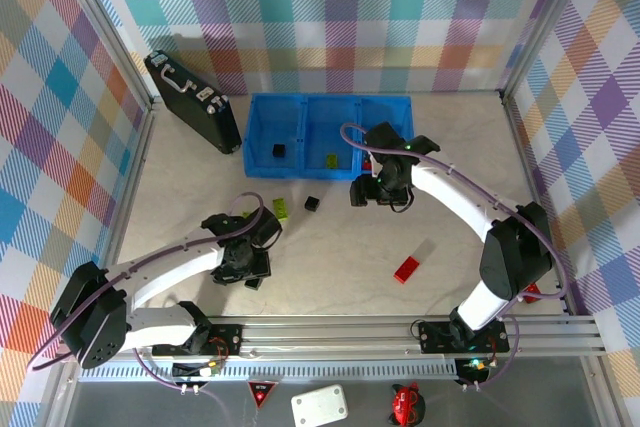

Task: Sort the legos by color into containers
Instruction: Pick up the lego from the bottom-left of the table.

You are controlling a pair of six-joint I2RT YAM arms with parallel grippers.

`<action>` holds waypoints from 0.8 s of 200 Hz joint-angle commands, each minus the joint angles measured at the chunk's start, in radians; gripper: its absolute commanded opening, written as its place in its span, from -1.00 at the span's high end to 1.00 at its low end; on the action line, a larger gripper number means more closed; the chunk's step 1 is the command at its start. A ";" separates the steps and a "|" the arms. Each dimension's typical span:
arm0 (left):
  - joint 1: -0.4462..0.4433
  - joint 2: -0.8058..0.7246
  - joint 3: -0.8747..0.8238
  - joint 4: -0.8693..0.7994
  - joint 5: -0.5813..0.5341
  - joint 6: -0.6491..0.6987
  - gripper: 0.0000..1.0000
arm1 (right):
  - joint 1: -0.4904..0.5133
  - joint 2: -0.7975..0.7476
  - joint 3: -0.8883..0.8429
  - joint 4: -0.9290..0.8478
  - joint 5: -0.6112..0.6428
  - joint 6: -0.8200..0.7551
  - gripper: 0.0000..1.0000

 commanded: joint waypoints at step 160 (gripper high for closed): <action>-0.020 0.094 -0.103 0.162 0.049 -0.004 0.05 | 0.056 0.008 0.024 -0.024 0.027 0.064 -0.44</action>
